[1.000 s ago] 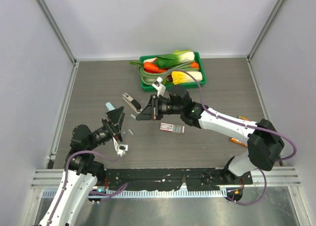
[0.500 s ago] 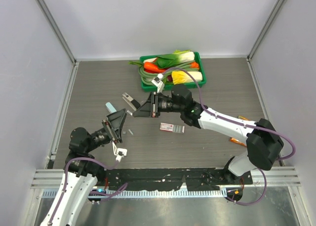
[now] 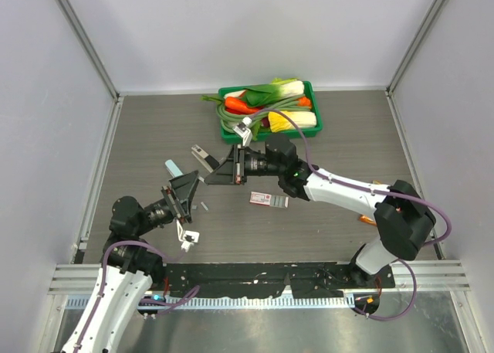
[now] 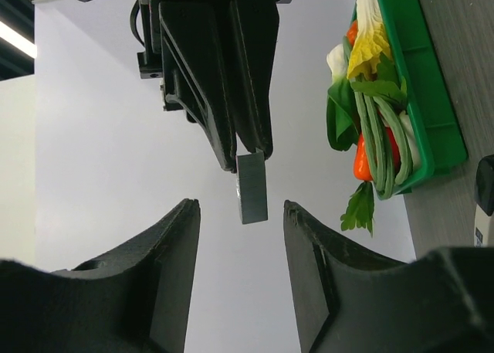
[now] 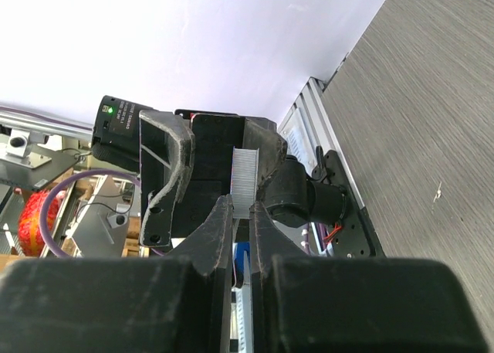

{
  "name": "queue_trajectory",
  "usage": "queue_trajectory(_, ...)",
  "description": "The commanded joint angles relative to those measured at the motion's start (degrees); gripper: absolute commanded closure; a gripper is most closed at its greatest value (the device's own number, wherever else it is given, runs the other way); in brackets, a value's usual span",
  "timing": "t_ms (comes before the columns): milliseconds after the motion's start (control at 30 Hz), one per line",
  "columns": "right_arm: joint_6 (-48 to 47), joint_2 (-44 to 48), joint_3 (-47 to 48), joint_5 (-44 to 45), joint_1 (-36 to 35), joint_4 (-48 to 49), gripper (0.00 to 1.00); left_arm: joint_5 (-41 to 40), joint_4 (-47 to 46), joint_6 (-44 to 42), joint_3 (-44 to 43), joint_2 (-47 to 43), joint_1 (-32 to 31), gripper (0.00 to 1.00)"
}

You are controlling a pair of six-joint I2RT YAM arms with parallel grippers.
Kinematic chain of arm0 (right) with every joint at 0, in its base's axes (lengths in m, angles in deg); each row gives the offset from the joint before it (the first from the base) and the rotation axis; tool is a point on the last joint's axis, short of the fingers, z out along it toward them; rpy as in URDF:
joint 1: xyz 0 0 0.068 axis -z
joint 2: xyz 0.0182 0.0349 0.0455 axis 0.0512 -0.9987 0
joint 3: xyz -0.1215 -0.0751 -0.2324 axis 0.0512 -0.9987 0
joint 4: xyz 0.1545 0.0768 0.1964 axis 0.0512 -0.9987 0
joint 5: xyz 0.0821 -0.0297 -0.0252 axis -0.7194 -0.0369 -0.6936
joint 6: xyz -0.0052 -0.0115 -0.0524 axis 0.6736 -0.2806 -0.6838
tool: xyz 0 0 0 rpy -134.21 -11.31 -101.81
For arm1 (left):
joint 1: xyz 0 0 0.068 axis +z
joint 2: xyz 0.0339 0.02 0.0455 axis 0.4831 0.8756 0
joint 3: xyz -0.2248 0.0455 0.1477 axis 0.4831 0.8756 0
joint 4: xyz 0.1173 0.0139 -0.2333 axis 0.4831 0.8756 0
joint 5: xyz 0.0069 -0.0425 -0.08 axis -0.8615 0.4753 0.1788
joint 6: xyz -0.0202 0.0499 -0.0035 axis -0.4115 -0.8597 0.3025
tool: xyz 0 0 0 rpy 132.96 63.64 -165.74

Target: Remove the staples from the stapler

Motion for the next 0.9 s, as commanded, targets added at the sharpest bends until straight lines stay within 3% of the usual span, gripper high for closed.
queue_trajectory(0, 1.5, -0.5, 0.2, -1.7, -0.4, 5.0, 0.99, 0.7, -1.3, 1.3, -1.5, 0.2, 0.0, 0.50)
queue_trajectory(300, 2.0, -1.4, 0.4, -2.3, -0.9, 5.0, 0.99, -0.8, -1.4, 3.0, -1.9, 0.2, -0.1, 0.62)
queue_trajectory(667, 3.1, -2.3, 0.5, -2.2, -1.1, 5.8, 0.99, -0.6, -1.3, 4.0, -1.9, -0.3, -0.1, 0.65)
queue_trajectory(867, 3.8, -3.0, 0.5, -1.6, -1.1, 7.0, 0.99, -0.2, -1.3, 5.4, -2.3, -0.1, -0.1, 0.74)
